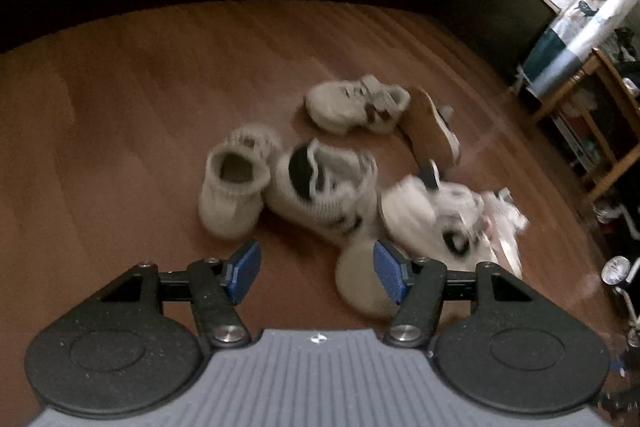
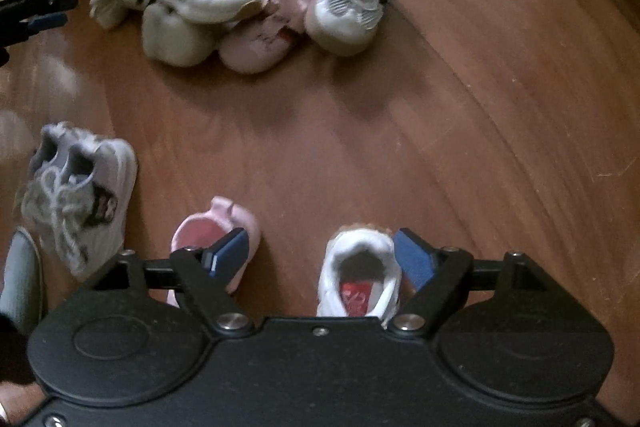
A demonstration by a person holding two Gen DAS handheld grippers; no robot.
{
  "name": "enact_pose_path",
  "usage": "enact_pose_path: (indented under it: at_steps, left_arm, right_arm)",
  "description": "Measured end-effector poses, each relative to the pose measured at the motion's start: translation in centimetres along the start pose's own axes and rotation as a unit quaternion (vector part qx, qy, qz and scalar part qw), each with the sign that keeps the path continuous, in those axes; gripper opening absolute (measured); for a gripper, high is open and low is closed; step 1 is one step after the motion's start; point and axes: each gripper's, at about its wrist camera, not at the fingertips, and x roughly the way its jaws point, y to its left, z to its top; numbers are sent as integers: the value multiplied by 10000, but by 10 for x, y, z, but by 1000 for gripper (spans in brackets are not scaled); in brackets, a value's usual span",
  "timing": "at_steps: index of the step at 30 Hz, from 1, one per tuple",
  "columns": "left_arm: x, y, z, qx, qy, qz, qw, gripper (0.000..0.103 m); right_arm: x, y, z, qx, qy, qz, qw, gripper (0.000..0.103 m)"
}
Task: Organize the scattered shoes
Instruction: 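Lower the left tool onto the black-striped white sneaker and close on it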
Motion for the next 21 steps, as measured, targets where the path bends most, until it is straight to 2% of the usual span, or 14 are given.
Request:
enact_pose_path:
  at_steps: [2,5,9,13,15,20,21]
  left_arm:
    - [8,-4,10,135,-26,100,9999,61]
    - [43,-17,34,579,49,462,9972,59]
    - [66,-21,40,808,212,866,9927,34]
    - [89,-21,39,1021,551,1077,9874,31]
    - [101,-31,38,1540,746,1258,9772,31]
    - [96,-28,58,1595,1054,1114,9752,20]
    - [95,-27,62,1589,1116,1078,9750,10]
  right_arm:
    - [4,-9,0,158,18,65,9999,81]
    - [7,-21,-1,316,-23,152,9994,81]
    - [9,-32,-7,463,-34,241,9986,81]
    - [12,-36,-16,487,14,264,9985,82]
    - [13,-38,-19,530,27,261,9983,82]
    - [16,-50,-24,838,28,279,9961,82]
    - [17,-56,-25,1014,35,344,9942,82]
